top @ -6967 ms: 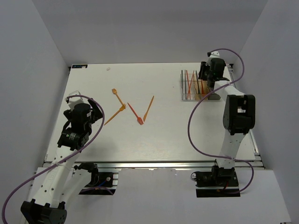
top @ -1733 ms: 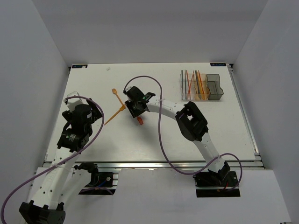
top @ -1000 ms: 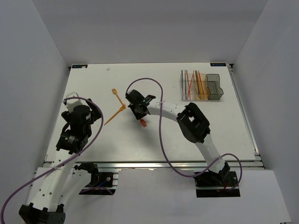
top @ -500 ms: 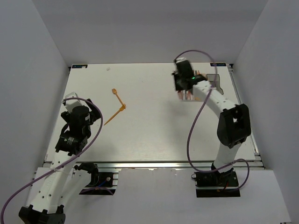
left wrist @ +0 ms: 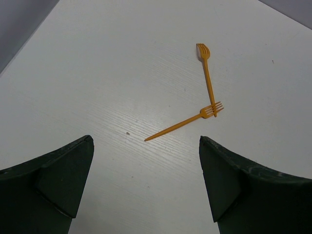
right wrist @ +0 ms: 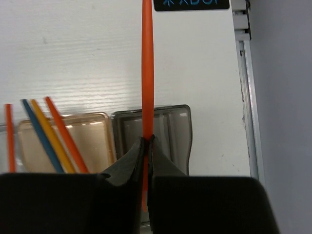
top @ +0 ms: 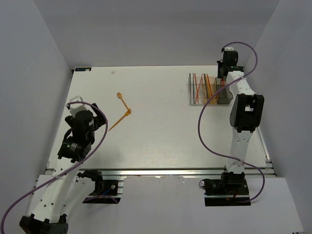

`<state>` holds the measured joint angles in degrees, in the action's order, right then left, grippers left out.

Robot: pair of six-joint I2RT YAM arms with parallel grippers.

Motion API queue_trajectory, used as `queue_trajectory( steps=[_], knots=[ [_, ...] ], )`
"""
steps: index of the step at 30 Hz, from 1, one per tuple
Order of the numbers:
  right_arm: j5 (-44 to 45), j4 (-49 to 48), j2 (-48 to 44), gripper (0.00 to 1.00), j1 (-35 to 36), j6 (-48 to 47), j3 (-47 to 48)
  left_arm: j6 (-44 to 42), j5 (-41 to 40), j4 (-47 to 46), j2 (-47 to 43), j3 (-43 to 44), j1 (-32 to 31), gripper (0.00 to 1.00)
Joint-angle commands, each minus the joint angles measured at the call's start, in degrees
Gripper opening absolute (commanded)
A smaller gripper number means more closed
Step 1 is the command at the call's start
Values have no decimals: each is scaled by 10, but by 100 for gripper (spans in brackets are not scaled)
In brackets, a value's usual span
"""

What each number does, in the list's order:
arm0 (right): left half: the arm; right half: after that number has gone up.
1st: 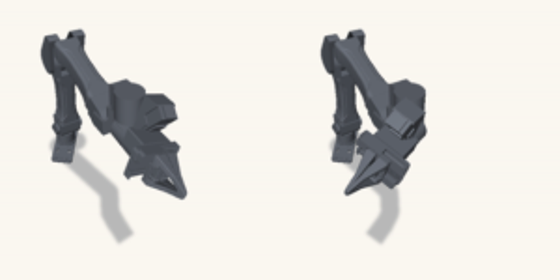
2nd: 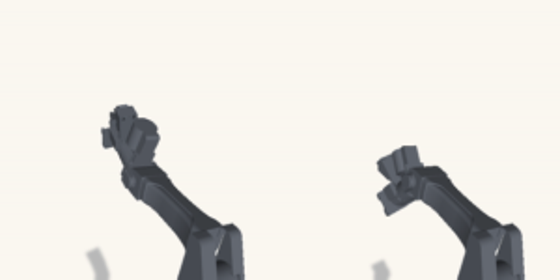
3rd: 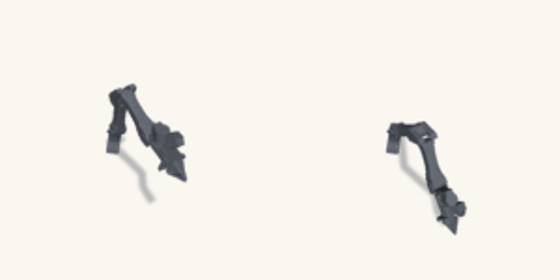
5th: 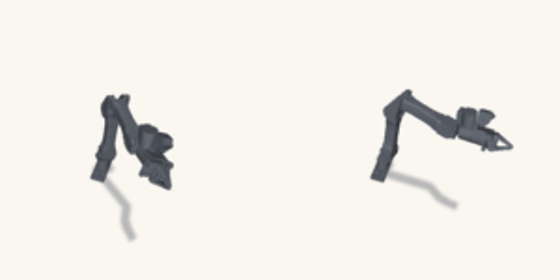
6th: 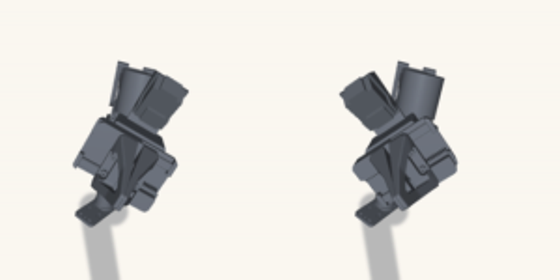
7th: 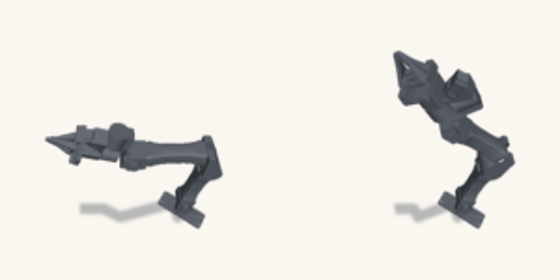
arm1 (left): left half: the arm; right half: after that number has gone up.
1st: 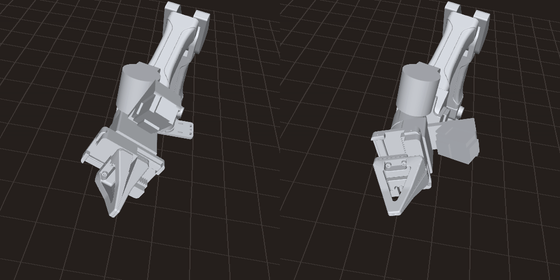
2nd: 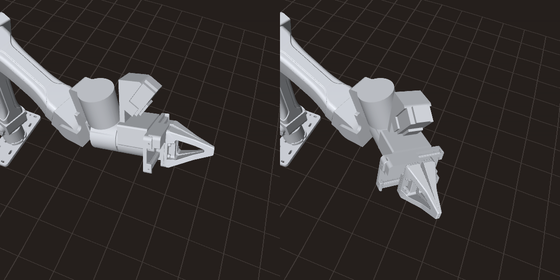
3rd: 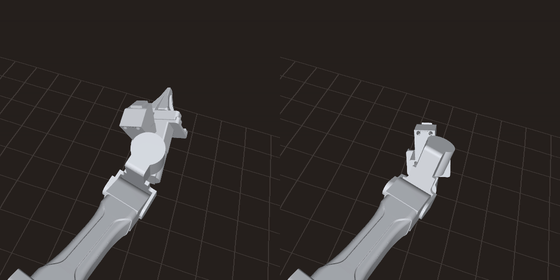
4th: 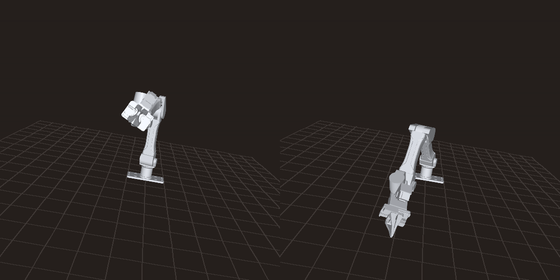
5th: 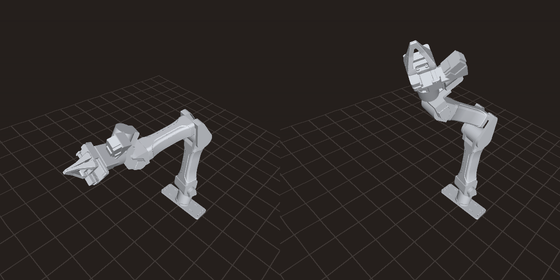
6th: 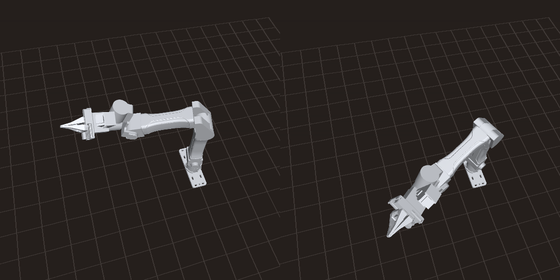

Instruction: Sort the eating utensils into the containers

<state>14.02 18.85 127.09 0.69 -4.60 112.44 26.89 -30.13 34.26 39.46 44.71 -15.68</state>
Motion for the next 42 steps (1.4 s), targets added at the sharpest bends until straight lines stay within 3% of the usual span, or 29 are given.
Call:
queue_trajectory(
  steps=[1,5,18,20,23,28,30,36,38,39,42],
  knots=[
    [-28,-32,-3,0,-25,-24,-5,-6,10,-10,-8,0,-2,98],
    [-37,-73,-7,0,-26,-32,-48,-8,17,-13,-2,1,-2,98],
    [-70,-83,-22,0,-31,-15,-110,-8,19,-12,1,0,-2,98],
    [-73,-83,-25,5,-31,-15,-116,-8,19,-13,1,0,-2,98],
    [-72,-79,-31,25,-31,-11,-118,-8,18,-13,0,0,-2,98],
    [-73,-68,-46,34,-31,-3,-107,-8,18,-12,1,0,-2,98],
    [-73,-60,-57,44,-31,2,-102,-8,17,-12,3,0,-2,98],
    [-79,-40,-117,48,-22,39,-94,-8,17,-13,2,0,-2,98],
    [-66,-38,-140,80,6,42,-109,-8,17,-14,4,0,-2,98],
    [-44,-36,-167,89,23,46,-117,-8,17,-14,11,2,-2,98],
    [-2,-46,-214,89,84,86,-179,-13,19,-21,44,6,-2,98]
  ],
)
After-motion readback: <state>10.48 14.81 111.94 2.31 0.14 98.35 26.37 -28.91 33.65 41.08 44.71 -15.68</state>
